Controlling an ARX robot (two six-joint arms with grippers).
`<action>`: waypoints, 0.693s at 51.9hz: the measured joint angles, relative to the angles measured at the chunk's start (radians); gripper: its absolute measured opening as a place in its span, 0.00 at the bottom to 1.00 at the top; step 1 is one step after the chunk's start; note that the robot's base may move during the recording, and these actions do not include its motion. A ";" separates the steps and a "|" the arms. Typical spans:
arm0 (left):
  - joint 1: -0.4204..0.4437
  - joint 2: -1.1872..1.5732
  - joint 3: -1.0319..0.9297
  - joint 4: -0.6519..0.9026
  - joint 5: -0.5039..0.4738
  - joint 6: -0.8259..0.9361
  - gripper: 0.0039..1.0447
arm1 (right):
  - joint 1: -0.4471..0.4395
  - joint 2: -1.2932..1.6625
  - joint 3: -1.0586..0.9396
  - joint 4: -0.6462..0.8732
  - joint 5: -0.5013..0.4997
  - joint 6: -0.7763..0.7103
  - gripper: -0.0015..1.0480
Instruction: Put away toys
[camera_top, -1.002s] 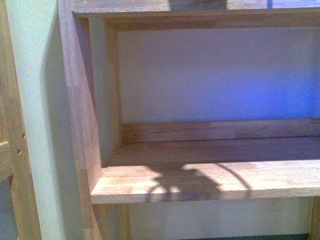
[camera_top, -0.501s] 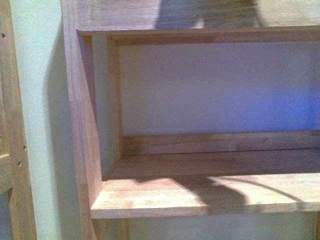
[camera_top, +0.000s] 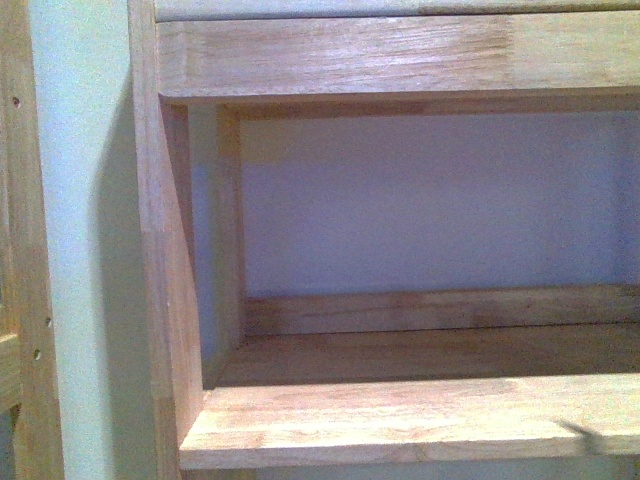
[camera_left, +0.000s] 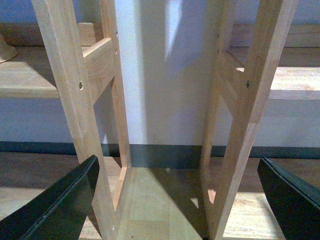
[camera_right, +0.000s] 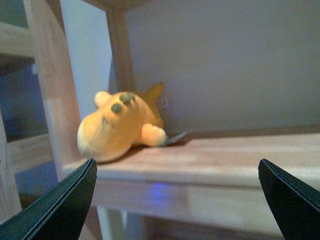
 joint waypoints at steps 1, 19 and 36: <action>0.000 0.000 0.000 0.000 0.000 0.000 0.94 | -0.014 -0.021 -0.020 0.001 -0.011 0.000 0.93; 0.000 0.000 0.000 0.000 0.000 0.000 0.94 | -0.328 -0.445 -0.535 0.013 -0.233 0.016 0.93; 0.000 0.000 0.000 0.000 0.000 0.000 0.94 | 0.011 -0.606 -0.708 -0.374 0.300 -0.241 0.72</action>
